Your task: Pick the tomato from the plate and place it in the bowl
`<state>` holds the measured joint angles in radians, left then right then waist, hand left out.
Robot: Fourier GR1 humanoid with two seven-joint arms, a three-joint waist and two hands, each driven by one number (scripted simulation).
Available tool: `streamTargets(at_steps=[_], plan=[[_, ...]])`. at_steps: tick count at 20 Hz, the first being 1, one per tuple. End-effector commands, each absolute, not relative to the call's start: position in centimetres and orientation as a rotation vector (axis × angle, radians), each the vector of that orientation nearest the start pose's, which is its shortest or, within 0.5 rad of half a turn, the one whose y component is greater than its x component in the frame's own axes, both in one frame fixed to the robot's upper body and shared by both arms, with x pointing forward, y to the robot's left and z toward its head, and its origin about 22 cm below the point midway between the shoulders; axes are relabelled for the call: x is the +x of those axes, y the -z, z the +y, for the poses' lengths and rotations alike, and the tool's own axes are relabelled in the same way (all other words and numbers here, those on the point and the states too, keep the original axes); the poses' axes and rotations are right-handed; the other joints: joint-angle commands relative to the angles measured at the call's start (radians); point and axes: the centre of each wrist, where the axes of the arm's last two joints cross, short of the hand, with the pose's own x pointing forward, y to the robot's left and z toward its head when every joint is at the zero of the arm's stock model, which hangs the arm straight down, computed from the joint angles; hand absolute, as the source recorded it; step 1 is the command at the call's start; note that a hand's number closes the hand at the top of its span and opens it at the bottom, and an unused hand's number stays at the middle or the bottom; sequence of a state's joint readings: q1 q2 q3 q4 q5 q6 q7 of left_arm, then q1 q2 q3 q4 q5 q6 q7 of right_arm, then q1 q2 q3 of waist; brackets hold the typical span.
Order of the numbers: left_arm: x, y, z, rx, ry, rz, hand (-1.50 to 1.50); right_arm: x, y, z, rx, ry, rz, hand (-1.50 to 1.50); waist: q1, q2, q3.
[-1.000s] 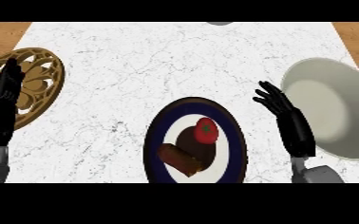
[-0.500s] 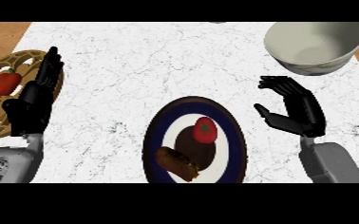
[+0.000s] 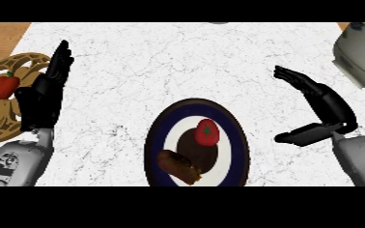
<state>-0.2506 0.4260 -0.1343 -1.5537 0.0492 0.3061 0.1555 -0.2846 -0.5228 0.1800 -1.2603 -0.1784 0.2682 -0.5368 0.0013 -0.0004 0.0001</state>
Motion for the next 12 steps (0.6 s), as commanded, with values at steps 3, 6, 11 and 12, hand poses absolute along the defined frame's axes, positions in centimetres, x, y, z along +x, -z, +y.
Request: streamTargets(at_steps=[3,6,11,12], plan=[[29.3,-8.5,26.3,0.398,0.177,-1.645,0.00,32.1,-9.7,-29.2,0.010,-0.973,-1.794,-1.50,0.001,-0.004,-0.002],[29.7,-7.5,28.4,0.397,0.167,-1.643,0.00,32.4,-11.2,-26.1,-0.022,-1.145,-1.690,-1.50,0.003,-0.001,-0.003],[28.6,-7.6,26.2,0.372,0.170,-1.642,0.00,32.9,-13.0,-20.7,-0.015,-1.281,-1.593,-1.50,0.011,-0.001,-0.001],[28.7,-8.7,26.3,0.387,0.171,-1.635,0.00,32.5,-13.0,-21.1,0.015,-1.296,-1.570,-1.50,0.006,-0.002,0.000]])
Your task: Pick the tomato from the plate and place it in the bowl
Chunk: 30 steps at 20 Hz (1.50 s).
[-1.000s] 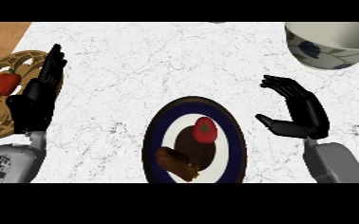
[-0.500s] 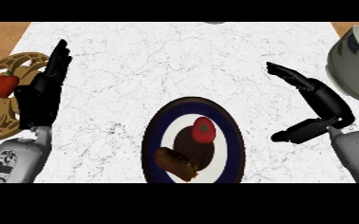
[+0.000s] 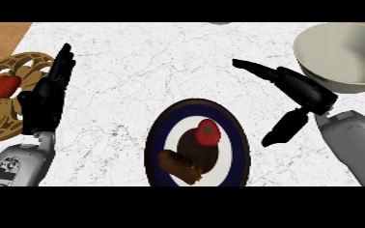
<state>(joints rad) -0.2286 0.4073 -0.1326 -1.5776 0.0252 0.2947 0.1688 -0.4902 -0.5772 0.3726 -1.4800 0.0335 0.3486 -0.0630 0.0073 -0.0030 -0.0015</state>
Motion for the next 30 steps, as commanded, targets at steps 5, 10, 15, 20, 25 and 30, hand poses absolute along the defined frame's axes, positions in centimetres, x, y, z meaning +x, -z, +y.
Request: streamTargets(at_steps=[5,10,15,20,25,30], plan=[[29.4,-8.5,27.5,0.382,0.164,-1.635,0.00,32.6,-12.5,-18.7,0.047,-1.415,-1.474,-1.50,-0.001,0.003,0.001],[29.3,-7.4,26.0,0.395,0.167,-1.642,0.00,31.6,-10.5,-14.0,-0.004,-1.512,-1.369,-1.50,-0.001,0.004,0.001],[29.5,-8.6,25.2,0.390,0.170,-1.634,0.00,29.9,-9.3,-14.0,-0.081,-1.553,-1.253,-1.50,-0.011,0.002,0.001],[28.1,-8.0,24.4,0.373,0.184,-1.661,0.00,31.3,-7.6,-13.0,-0.087,-1.533,-1.244,-1.50,-0.003,0.003,0.002],[27.9,-7.7,25.1,0.363,0.164,-1.637,0.00,32.0,-5.3,-11.8,-0.090,-1.555,-1.217,-1.50,-0.001,0.003,0.002],[27.3,-6.2,27.0,0.384,0.161,-1.658,0.00,31.3,-3.2,-12.8,-0.061,-1.551,-1.215,-1.50,-0.003,0.003,0.001]])
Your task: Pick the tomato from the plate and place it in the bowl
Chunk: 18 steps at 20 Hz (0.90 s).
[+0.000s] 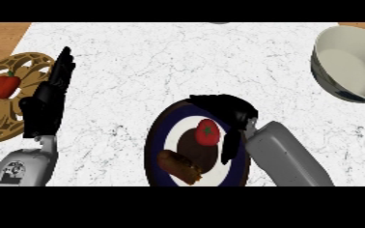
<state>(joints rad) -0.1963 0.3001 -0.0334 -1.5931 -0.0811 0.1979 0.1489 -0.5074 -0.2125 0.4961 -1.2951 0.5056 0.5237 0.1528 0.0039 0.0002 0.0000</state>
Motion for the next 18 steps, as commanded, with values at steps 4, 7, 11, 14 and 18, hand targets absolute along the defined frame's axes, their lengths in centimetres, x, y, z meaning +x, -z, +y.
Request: streamTargets(at_steps=[4,7,11,14,18], plan=[[28.1,-5.8,26.8,0.406,0.180,-1.629,0.00,32.1,-2.5,-11.0,-0.048,-1.559,-1.212,-1.50,0.000,0.000,0.000],[29.9,-7.3,24.8,0.390,0.163,-1.644,0.00,32.2,-1.4,-11.5,-0.064,-1.676,-1.221,1.50,-0.001,0.001,0.000],[29.2,-7.6,26.2,0.389,0.163,-1.639,0.00,31.8,-0.1,-10.0,-0.092,-1.639,-1.337,1.50,0.000,0.001,0.000],[28.7,-7.9,26.7,0.393,0.168,-1.649,0.00,31.4,-0.1,-9.9,-0.089,-1.633,-1.309,1.50,-0.001,0.000,0.000],[29.4,-7.8,27.1,0.407,0.161,-1.648,0.00,32.2,-0.9,-11.5,-0.067,-1.618,-1.372,1.50,-0.003,0.000,0.000]])
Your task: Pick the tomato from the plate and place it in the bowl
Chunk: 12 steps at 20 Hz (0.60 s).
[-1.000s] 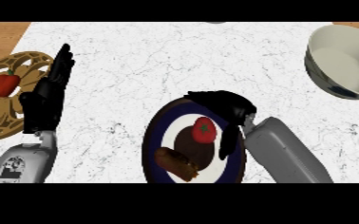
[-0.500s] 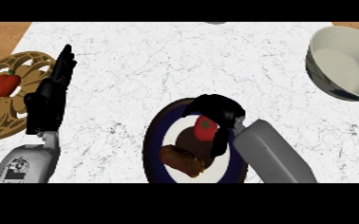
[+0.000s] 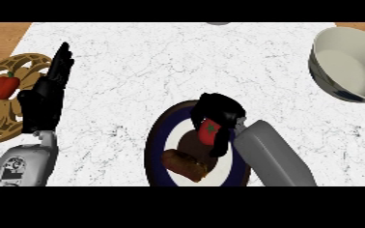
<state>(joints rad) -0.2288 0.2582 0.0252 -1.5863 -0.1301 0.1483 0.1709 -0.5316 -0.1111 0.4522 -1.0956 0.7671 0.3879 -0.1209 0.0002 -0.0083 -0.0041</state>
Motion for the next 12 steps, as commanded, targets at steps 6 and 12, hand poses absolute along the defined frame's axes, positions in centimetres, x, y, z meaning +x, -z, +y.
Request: streamTargets(at_steps=[6,12], plan=[[29.2,-6.1,28.5,0.399,0.164,-1.653,0.00,30.7,-4.3,-10.6,-0.134,-1.570,-1.473,1.50,-0.005,0.007,0.004],[28.3,-7.8,28.2,0.406,0.135,-1.641,0.00,23.2,-4.8,-10.3,-0.347,-1.319,-1.363,1.50,-0.026,-0.003,0.003]])
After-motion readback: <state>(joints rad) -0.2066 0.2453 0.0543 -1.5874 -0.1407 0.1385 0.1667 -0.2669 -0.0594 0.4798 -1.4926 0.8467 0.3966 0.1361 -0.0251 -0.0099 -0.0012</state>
